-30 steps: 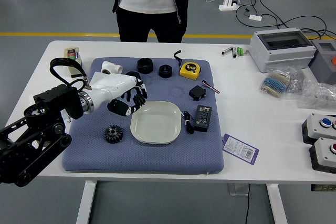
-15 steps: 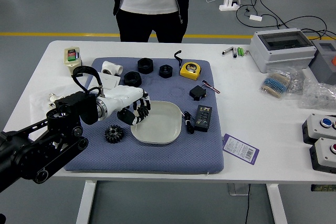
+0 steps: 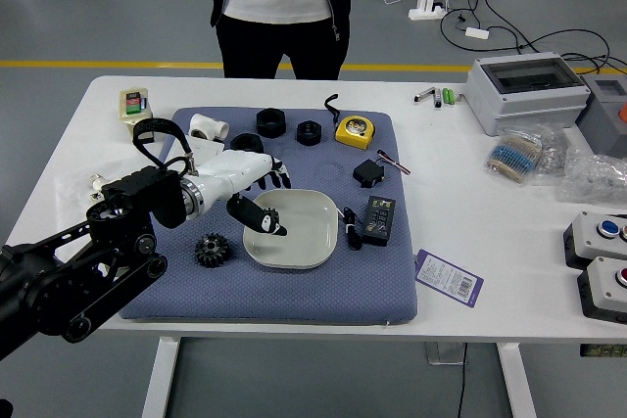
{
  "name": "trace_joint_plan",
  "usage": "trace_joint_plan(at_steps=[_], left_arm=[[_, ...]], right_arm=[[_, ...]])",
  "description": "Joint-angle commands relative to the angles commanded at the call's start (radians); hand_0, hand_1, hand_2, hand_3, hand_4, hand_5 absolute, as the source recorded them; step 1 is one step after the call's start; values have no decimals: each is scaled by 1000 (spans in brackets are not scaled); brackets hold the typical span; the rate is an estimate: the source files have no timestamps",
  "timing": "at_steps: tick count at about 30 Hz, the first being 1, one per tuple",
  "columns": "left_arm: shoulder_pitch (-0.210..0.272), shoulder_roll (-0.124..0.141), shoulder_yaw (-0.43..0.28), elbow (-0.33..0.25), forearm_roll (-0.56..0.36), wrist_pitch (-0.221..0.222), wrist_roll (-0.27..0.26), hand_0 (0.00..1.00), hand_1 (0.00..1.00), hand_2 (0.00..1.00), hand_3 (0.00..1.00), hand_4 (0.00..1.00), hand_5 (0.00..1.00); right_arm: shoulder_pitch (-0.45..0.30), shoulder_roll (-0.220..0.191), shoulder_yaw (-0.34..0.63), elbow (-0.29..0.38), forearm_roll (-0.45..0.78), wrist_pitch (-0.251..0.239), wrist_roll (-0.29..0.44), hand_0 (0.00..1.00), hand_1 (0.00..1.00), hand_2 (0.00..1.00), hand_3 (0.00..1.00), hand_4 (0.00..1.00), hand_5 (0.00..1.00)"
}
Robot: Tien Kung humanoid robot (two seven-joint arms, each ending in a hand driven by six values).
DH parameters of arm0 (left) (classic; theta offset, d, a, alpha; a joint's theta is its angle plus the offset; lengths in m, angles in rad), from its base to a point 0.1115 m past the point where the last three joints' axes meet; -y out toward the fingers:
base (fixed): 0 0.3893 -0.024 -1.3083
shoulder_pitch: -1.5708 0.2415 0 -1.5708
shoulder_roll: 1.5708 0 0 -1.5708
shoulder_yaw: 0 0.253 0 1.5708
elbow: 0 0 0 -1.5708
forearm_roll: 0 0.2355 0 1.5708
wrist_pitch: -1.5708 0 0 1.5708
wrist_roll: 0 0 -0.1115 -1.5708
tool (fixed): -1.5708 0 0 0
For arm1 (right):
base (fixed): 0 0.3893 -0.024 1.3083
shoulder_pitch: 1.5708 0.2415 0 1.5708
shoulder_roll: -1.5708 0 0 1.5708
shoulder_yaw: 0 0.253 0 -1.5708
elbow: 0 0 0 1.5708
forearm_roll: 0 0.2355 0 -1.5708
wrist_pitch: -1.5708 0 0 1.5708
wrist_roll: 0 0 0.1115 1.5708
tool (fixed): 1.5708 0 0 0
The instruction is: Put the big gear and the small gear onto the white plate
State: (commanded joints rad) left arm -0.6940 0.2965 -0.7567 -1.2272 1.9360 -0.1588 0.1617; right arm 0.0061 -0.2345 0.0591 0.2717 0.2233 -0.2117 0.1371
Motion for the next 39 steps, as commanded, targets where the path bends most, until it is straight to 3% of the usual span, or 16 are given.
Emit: trace_joint_plan(at_steps=[2,6,7,10,12,13,21,26,31,39], left_arm=[[7,9,-20,-9,20,-21,5,453,617,698,675,998,298],[40,46,-71,-51,65,-106,18,453,617,698,675,998,298],[53,60,-90,-72,74,-133,22,468,631,693,667,942,131],[83,87,-133,-113,96,-180,38,468,631,693,667,942,131],[98,101,-155,-134,104,-198,43,468,631,693,667,942,131],[103,107,-162,-142,107,-204,44,464,634,687,671,891,60],[171,167,-186,-215,143,-245,42,470,636,686,684,883,38],[212,171,-182,-248,143,-261,54,477,645,695,704,896,10],[222,167,-177,-274,139,-266,61,483,648,705,724,921,14],[214,147,-168,-246,128,-255,54,498,653,709,735,937,12]], right_arm=[[-1,0,1,0,-2,0,0,620,626,726,545,755,716],[-5,0,2,-1,-1,0,0,620,626,726,545,755,716],[-7,1,3,-1,-1,0,0,617,626,725,545,757,719],[-11,2,4,-2,-2,0,0,617,626,725,545,757,719],[-12,2,4,-2,-3,0,0,617,626,725,545,757,719],[-13,2,4,-2,-4,0,0,620,626,724,544,758,720],[-18,5,2,-3,0,-2,2,620,626,725,545,759,720],[-20,6,3,-3,2,-2,2,619,624,725,545,760,720],[-19,6,5,-3,2,-1,2,619,624,725,545,760,720],[-14,5,12,-2,-1,-1,1,619,626,725,545,760,720]])
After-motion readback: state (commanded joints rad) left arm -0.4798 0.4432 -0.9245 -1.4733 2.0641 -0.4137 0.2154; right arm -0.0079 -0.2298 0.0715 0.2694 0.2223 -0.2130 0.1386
